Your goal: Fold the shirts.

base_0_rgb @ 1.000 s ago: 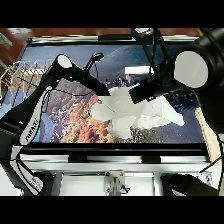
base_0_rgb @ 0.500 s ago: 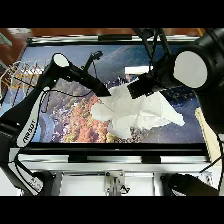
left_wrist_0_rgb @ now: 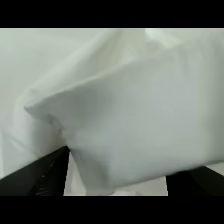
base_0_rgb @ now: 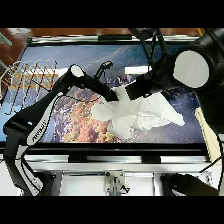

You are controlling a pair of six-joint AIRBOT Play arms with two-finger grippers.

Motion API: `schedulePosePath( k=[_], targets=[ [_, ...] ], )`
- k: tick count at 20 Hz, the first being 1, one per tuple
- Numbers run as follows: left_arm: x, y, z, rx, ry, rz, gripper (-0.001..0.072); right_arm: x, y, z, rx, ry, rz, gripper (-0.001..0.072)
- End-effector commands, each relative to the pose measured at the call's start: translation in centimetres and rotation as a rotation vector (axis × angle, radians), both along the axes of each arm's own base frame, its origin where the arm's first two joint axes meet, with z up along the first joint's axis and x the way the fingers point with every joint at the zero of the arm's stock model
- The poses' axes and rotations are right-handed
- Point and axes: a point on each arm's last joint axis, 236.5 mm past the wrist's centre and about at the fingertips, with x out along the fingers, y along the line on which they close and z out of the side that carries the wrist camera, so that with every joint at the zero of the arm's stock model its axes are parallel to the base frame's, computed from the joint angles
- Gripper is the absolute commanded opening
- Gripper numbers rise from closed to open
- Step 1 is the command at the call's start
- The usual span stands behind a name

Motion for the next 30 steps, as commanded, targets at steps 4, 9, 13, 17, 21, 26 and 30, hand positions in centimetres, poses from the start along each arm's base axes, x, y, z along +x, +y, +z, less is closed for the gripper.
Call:
schedulePosePath(
  k=[4, 9, 13, 17, 21, 26, 30],
  targets=[
    [-1.4, 0.0, -1.0, 0.019, 0.027, -0.056, 0.0057, -0.2, 0.3, 0.0, 0.009, 0.007, 0.005, 0.0076],
    [2.6, 5.8, 11.2, -0.075, -0.111, 0.147, 0.0055, 4.5, -5.3, 2.9, -0.137, -0.217, -0.185, 0.0075],
    [1.2, 12.3, 31.5, -0.254, -0.388, 0.365, 0.0056, 10.5, -7.2, 8.0, 0.081, -0.474, -0.351, 0.0076],
    [-5.7, 15.9, 41.2, -0.266, -0.579, 0.469, 0.0055, 10.0, -2.1, 10.0, 0.399, -0.413, -0.253, 0.0075],
    [-8.0, 19.6, 30.8, 0.075, -0.244, 0.532, 0.0056, 4.4, -0.9, 2.3, 0.279, -0.014, -0.202, 0.0075],
    [-9.0, 18.2, 15.6, 0.233, 0.1, 0.475, 0.0056, 3.9, -0.5, -7.0, 0.088, 0.257, -0.172, 0.0076],
    [-6.7, 16.2, 11.5, 0.185, 0.072, 0.537, 0.0056, 4.8, 3.6, -12.4, 0.14, 0.407, -0.13, 0.0076]
  ],
)
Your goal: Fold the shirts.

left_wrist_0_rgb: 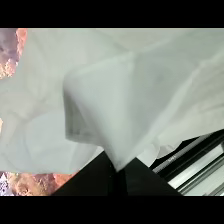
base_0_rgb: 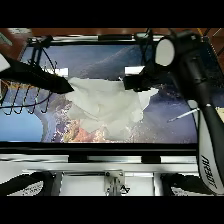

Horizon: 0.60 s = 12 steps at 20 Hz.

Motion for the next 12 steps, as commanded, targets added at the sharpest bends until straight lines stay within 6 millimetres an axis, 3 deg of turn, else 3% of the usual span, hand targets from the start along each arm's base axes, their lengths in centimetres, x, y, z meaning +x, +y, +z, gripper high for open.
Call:
schedulePosePath(
  k=[1, 2, 3, 4, 6, 8, 9, 11, 12],
  targets=[
    [1.5, -1.1, -3.3, -0.014, -0.023, 0.053, 0.0056, -0.9, 2.6, -5.1, 0.025, 0.181, 0.035, 0.0092],
    [2.2, -1.2, -3.1, -0.022, -0.046, 0.066, 0.0056, -1.1, 2.3, -6.2, 0.0, 0.219, 0.023, 0.0161],
    [2.9, -1.2, -2.9, -0.03, -0.069, 0.081, 0.0057, -1.3, 2.1, -7.0, -0.018, 0.25, 0.019, 0.04],
    [3.6, -1.1, -2.6, -0.039, -0.093, 0.096, 0.0057, -1.6, 2.0, -7.2, -0.025, 0.267, 0.021, 0.0504],
    [4.9, -1.1, -2.1, -0.054, -0.143, 0.122, 0.0057, -1.8, 1.4, -6.9, -0.038, 0.27, 0.006, 0.0508],
    [6.2, -1.1, -1.8, -0.067, -0.181, 0.149, 0.0057, -2.7, -0.9, -6.6, -0.118, 0.301, -0.054, 0.0515],
    [6.7, -1.1, -1.9, -0.07, -0.191, 0.157, 0.0056, -3.4, -2.2, -6.6, -0.17, 0.325, -0.076, 0.0632],
    [7.0, -1.1, -2.4, -0.055, -0.201, 0.139, 0.0057, -4.6, -3.2, -7.4, -0.204, 0.36, -0.107, 0.0632],
    [7.1, -1.1, -2.8, -0.048, -0.2, 0.131, 0.0057, -5.1, -2.7, -8.3, -0.166, 0.364, -0.135, 0.0631]
  ],
)
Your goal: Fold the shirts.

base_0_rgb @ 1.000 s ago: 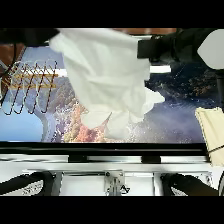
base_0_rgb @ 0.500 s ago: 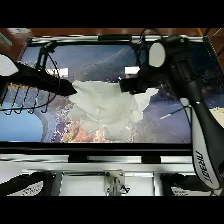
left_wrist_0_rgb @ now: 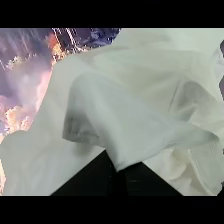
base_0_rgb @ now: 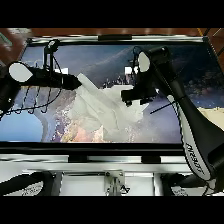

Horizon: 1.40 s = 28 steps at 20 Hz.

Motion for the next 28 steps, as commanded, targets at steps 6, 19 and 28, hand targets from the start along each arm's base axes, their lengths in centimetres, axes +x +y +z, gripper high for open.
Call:
schedulePosePath(
  k=[6, 19, 28],
  targets=[
    [1.2, 0.0, -1.1, 0.031, -0.035, -0.023, 0.0057, -3.6, 5.8, -10.0, 0.293, 0.034, -0.171, 0.0666],
    [-0.3, 2.2, -2.0, 0.078, 0.046, -0.055, 0.0057, -2.2, 2.9, -3.9, 0.208, -0.118, 0.003, 0.0075],
    [-6.3, 2.1, -4.5, 0.089, 0.315, -0.101, 0.0058, 2.7, -0.2, 3.9, 0.072, -0.315, -0.033, 0.0074]
  ],
)
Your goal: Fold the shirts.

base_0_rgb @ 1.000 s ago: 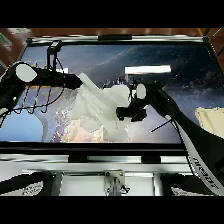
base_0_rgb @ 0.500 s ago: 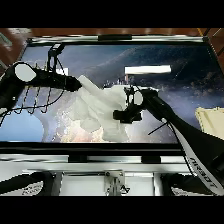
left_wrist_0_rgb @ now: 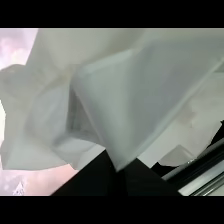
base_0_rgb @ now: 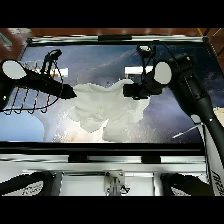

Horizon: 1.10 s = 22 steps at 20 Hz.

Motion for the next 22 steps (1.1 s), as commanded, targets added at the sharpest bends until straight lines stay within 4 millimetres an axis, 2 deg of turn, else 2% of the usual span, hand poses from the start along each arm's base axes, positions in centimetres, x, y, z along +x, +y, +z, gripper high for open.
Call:
schedulePosePath(
  k=[1, 2, 4, 5, 7, 8, 9, 10, 11, 12, 13, 15, 16, 17, 19, 22],
  targets=[
    [-1.1, -0.2, -2.3, 0.008, 0.103, 0.018, 0.0058, 0.3, -1.2, -2.4, -0.107, 0.078, 0.008, 0.0074],
    [-0.9, 0.1, -2.4, 0.008, 0.106, 0.025, 0.0084, 0.0, -1.0, -3.0, -0.113, 0.101, 0.021, 0.0074],
    [-0.4, 1.5, -1.7, 0.001, 0.11, 0.072, 0.0449, -0.5, -0.7, -2.9, -0.105, 0.115, 0.043, 0.0075],
    [-0.1, 2.7, -0.6, -0.001, 0.105, 0.091, 0.0609, -1.0, -1.0, -2.8, -0.117, 0.133, 0.05, 0.0074],
    [1.0, 5.9, 3.0, 0.003, 0.028, 0.13, 0.0624, -1.9, -1.5, -2.9, -0.138, 0.162, 0.068, 0.0075],
    [1.7, 8.4, 5.1, 0.021, -0.038, 0.179, 0.0621, -2.3, -1.7, -2.9, -0.145, 0.177, 0.07, 0.0075],
    [2.2, 12.1, 6.7, 0.082, -0.107, 0.252, 0.0602, -2.6, -1.8, -2.9, -0.152, 0.19, 0.072, 0.0075],
    [2.1, 15.9, 7.2, 0.16, -0.14, 0.325, 0.0602, -2.8, -2.0, -3.0, -0.16, 0.201, 0.076, 0.0075],
    [1.6, 19.9, 6.7, 0.235, -0.135, 0.405, 0.0602, -2.9, -2.0, -3.0, -0.16, 0.203, 0.075, 0.0075],
    [1.2, 23.1, 5.7, 0.275, -0.113, 0.473, 0.0603, -2.9, -1.9, -3.0, -0.155, 0.205, 0.077, 0.0075],
    [1.2, 25.6, 4.2, 0.284, -0.103, 0.525, 0.0604, -3.0, -1.7, -3.0, -0.148, 0.206, 0.079, 0.0075],
    [0.6, 29.2, 0.0, 0.301, -0.064, 0.582, 0.0605, -3.3, -1.4, -3.0, -0.133, 0.218, 0.084, 0.0075],
    [0.0, 30.0, -2.1, 0.307, -0.036, 0.58, 0.0604, -3.4, -1.3, -3.0, -0.129, 0.222, 0.081, 0.0075],
    [-0.2, 29.8, -3.3, 0.295, -0.028, 0.551, 0.0604, -3.3, -1.3, -3.0, -0.128, 0.221, 0.078, 0.0075],
    [0.3, 28.3, -4.4, 0.265, -0.056, 0.484, 0.0604, -3.2, -1.3, -3.0, -0.129, 0.216, 0.072, 0.0075],
    [2.1, 28.2, -6.1, 0.275, -0.093, 0.486, 0.0604, -3.2, -1.5, -3.0, -0.13, 0.219, 0.048, 0.0075]
  ],
)
